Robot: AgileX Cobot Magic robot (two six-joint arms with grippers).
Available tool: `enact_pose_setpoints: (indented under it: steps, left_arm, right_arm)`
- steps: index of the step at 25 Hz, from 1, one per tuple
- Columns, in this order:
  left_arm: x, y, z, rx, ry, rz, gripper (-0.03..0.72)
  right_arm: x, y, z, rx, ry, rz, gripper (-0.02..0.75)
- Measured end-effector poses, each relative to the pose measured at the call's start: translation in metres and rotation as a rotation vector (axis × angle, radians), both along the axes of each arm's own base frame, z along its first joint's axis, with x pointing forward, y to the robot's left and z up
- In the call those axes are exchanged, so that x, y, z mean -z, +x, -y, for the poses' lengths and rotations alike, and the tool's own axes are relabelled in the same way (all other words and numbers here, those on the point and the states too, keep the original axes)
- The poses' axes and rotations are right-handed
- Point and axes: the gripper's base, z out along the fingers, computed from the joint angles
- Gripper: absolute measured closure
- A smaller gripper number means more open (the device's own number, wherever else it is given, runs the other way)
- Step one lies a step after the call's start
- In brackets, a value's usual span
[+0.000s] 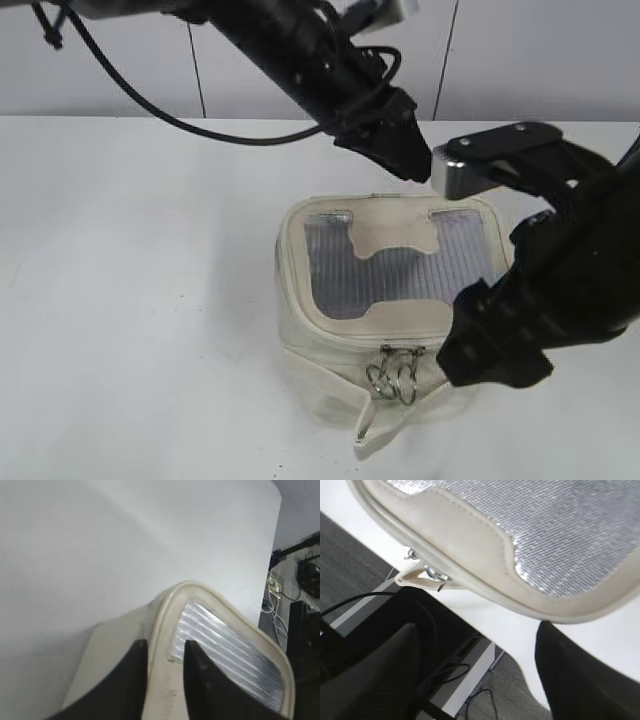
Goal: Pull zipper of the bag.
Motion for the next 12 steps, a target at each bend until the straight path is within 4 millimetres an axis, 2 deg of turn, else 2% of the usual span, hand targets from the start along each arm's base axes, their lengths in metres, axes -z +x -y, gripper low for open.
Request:
enact_pose_setpoints:
  steps: [4, 8, 12]
  left_arm:
    - [-0.033, -0.005, -0.011, -0.035, 0.017, 0.084, 0.398]
    - [-0.055, -0.007, -0.027, -0.097, 0.121, 0.182, 0.381]
    - [-0.083, -0.011, -0.050, -0.219, 0.233, 0.274, 0.379]
  right_arm:
    - [-0.019, 0.008, 0.010, 0.053, -0.027, 0.099, 0.158]
    - [-0.027, 0.017, 0.025, 0.116, -0.051, 0.132, 0.153]
    - [-0.032, 0.027, 0.049, 0.217, -0.059, 0.151, 0.152]
